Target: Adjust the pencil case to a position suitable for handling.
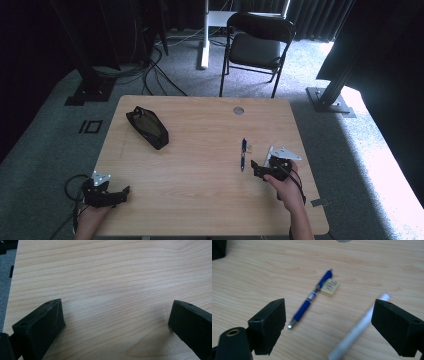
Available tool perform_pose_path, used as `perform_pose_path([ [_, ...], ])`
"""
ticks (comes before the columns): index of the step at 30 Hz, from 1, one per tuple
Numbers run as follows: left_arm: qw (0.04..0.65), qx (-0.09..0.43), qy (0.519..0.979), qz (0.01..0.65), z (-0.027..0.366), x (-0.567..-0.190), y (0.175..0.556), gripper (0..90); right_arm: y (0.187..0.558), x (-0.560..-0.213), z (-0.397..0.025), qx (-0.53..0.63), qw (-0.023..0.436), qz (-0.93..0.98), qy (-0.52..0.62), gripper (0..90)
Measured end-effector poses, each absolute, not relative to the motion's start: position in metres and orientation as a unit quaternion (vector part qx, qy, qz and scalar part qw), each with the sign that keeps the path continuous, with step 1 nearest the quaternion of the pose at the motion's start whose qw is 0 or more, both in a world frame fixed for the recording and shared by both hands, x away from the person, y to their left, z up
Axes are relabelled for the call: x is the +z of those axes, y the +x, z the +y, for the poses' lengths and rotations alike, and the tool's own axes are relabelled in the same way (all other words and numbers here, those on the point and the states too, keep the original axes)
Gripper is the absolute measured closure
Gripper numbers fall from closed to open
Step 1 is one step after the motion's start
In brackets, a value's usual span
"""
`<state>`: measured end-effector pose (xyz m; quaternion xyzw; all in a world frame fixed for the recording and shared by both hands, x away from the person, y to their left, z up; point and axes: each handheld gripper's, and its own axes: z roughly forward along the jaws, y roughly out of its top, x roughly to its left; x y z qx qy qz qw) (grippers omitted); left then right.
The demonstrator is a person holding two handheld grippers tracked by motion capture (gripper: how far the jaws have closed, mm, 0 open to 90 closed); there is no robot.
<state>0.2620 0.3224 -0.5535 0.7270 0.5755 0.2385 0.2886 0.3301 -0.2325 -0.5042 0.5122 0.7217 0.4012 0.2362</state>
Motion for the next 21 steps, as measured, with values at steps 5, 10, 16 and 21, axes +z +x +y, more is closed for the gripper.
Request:
perform_pose_path([
  [5,0.289,0.239,0.727,0.576,0.322,-0.553,0.262,0.5,0.334,-0.501,-0.216,0.408,0.232,0.731,0.495,12.2],
  [10,0.289,0.239,0.727,0.576,0.322,-0.553,0.262,0.5,0.339,-0.500,-0.200,0.411,0.229,0.738,0.484,12.2],
  [16,0.289,0.238,0.727,0.576,0.322,-0.553,0.262,0.5,0.343,-0.501,-0.179,0.416,0.217,0.748,0.469,12.2],
  [21,0.289,0.239,0.727,0.576,0.322,-0.553,0.262,0.5,0.346,-0.501,-0.165,0.422,0.214,0.751,0.460,12.2],
])
